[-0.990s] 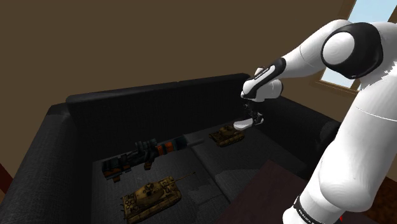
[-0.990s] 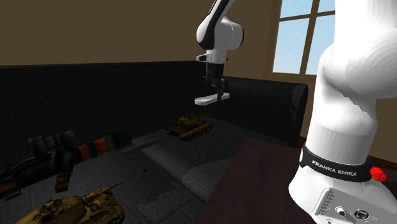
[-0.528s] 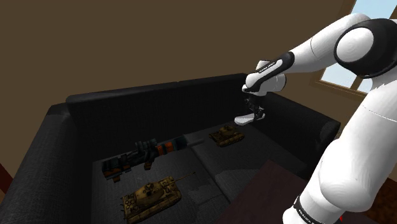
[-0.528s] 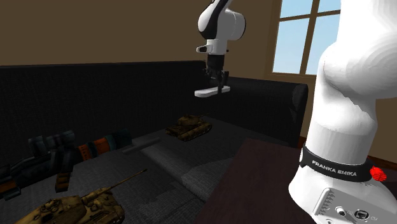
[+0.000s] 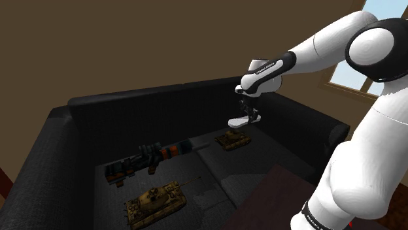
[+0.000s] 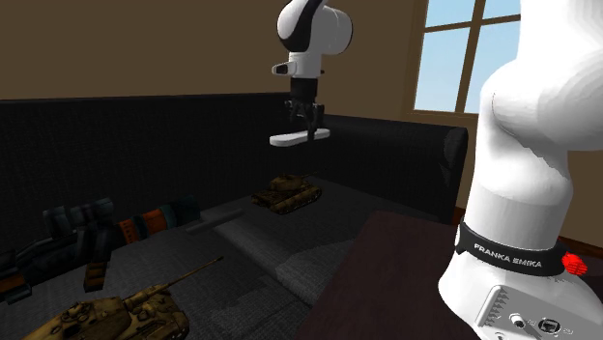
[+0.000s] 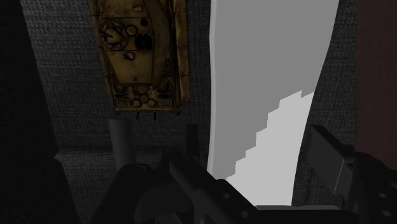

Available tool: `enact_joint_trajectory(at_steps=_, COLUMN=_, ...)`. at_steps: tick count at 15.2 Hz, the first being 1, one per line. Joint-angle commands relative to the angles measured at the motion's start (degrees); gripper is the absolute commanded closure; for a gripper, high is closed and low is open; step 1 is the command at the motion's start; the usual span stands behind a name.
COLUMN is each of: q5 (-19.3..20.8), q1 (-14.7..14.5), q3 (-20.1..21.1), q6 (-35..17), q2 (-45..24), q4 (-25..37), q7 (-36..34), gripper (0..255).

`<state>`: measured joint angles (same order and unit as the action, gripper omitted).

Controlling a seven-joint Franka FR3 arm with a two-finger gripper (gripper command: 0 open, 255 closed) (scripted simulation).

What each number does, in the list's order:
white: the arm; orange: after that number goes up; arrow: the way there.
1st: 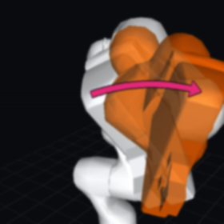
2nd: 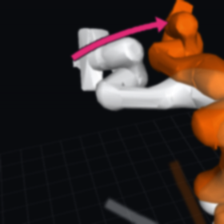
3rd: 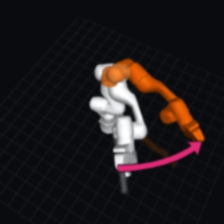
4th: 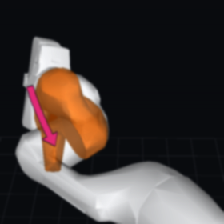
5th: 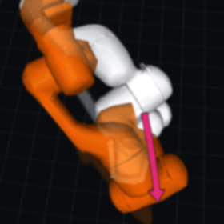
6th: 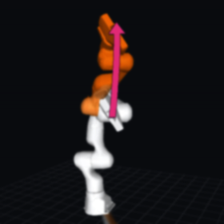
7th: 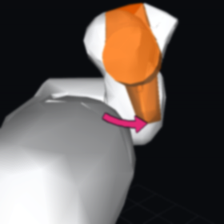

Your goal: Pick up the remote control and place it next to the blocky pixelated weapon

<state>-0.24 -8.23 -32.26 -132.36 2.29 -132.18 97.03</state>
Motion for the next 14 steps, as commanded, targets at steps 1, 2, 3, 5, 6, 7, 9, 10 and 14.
enact_joint_trajectory(at_steps=1, q5=-0.5, q1=-1.3, q3=1.4, q6=-0.1, q2=-0.8, q4=0.6, q7=-2.5, gripper=255)
enact_joint_trajectory(at_steps=2, q5=-0.7, q1=-2.0, q3=2.1, q6=0.0, q2=-1.2, q4=1.1, q7=-3.8, gripper=255)
enact_joint_trajectory(at_steps=3, q5=-1.0, q1=-2.7, q3=2.8, q6=0.1, q2=-1.7, q4=1.7, q7=-5.0, gripper=255)
enact_joint_trajectory(at_steps=5, q5=-1.6, q1=-4.1, q3=4.2, q6=0.3, q2=-2.9, q4=2.9, q7=-7.4, gripper=255)
enact_joint_trajectory(at_steps=6, q5=-1.9, q1=-4.8, q3=4.9, q6=0.4, q2=-3.5, q4=3.7, q7=-8.5, gripper=255)
enact_joint_trajectory(at_steps=7, q5=-2.3, q1=-5.4, q3=5.5, q6=0.6, q2=-4.2, q4=4.5, q7=-9.6, gripper=255)
enact_joint_trajectory(at_steps=9, q5=-2.9, q1=-6.7, q3=6.8, q6=1.0, q2=-5.7, q4=6.3, q7=-11.8, gripper=255)
enact_joint_trajectory(at_steps=10, q5=-3.3, q1=-7.3, q3=7.4, q6=1.2, q2=-6.6, q4=7.3, q7=-12.9, gripper=255)
enact_joint_trajectory(at_steps=14, q5=-4.6, q1=-9.7, q3=9.7, q6=2.4, q2=-10.2, q4=11.9, q7=-16.9, gripper=255)
